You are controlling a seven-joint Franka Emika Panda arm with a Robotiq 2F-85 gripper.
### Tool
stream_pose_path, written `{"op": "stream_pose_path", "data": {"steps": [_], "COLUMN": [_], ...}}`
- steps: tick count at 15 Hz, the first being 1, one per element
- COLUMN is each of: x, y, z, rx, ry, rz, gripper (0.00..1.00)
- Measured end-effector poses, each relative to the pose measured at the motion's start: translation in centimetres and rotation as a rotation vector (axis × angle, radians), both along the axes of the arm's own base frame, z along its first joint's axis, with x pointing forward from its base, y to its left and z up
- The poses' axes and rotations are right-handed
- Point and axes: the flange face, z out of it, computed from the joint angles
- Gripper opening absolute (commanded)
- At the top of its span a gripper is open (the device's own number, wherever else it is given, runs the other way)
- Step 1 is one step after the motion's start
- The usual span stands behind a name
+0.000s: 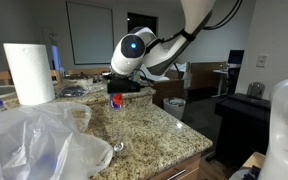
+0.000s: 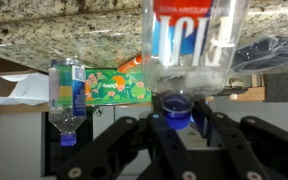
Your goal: Pick up the bottle from the plastic bag and put it on the countertop.
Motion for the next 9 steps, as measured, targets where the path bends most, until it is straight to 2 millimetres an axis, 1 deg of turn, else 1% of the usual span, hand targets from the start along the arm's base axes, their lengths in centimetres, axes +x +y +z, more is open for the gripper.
{"op": "stream_pose_path", "data": {"steps": [4,9], "x": [-0.2,-0.2], "y": [0.2,1.8], "z": [-1.3,-4.8], "rx": [0.008,-0.024], "ry": [-0.095,-0.126], "rz": [0.005,0.032], "gripper": [0.10,0.10]}}
